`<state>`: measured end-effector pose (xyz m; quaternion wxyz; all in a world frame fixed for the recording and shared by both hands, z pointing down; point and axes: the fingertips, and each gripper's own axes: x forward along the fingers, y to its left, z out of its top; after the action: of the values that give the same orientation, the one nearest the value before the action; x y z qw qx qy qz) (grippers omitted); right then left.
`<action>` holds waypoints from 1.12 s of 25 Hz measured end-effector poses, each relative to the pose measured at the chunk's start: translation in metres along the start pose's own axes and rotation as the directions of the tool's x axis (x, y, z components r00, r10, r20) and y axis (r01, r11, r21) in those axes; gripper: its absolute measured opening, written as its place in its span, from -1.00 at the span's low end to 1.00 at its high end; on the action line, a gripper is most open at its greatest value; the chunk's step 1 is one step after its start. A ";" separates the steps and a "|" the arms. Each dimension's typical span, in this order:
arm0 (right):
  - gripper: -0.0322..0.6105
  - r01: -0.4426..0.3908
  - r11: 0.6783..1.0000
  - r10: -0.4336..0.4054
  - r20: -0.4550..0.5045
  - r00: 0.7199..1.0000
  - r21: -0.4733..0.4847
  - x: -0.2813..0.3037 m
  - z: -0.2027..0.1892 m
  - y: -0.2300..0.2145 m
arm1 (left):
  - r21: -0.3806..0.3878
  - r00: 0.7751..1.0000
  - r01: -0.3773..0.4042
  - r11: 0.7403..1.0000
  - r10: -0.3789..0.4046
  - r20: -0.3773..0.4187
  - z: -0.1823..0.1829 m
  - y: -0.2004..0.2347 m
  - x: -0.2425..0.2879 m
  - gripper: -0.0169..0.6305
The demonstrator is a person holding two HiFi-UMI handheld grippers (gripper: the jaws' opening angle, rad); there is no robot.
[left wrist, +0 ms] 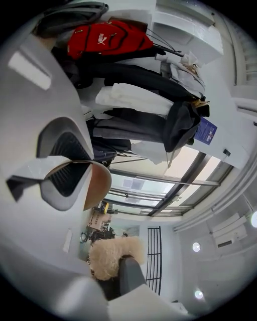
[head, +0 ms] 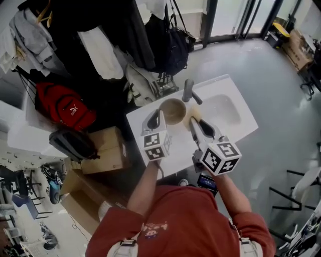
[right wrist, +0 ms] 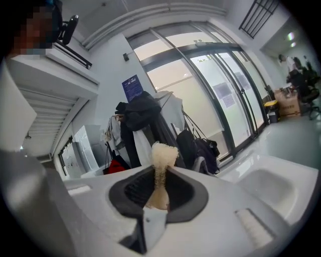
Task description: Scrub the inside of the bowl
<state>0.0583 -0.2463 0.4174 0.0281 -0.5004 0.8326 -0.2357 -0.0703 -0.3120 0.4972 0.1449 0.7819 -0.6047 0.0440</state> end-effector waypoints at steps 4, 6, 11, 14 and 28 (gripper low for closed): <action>-0.73 0.036 0.997 -0.033 0.042 0.999 -0.073 -0.002 0.004 -0.008 | -0.018 0.999 -0.021 1.000 0.020 -0.040 -0.015 0.009 0.020 -0.88; -0.73 0.053 0.995 -0.049 0.045 0.998 -0.087 -0.003 0.002 -0.012 | -0.025 0.998 -0.031 0.999 0.029 -0.059 -0.022 0.014 0.028 -0.88; -0.73 0.083 0.993 -0.081 0.027 0.996 -0.089 -0.001 -0.004 -0.025 | -0.044 0.994 -0.056 0.997 0.051 -0.101 -0.040 0.027 0.048 -0.88; -0.73 0.102 0.991 -0.101 0.022 0.995 -0.092 0.002 -0.008 -0.031 | -0.065 0.990 -0.065 0.996 0.057 -0.126 -0.051 0.034 0.061 -0.88; -0.73 0.161 0.985 -0.164 -0.051 0.985 -0.063 0.015 -0.036 -0.055 | -0.126 0.964 -0.123 0.984 0.088 -0.253 -0.107 0.055 0.105 -0.87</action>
<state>0.0860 -0.2675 0.4751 -0.0293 -0.5604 0.7961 -0.2264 -0.0834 -0.3923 0.6343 0.2709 0.7250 -0.6244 0.1057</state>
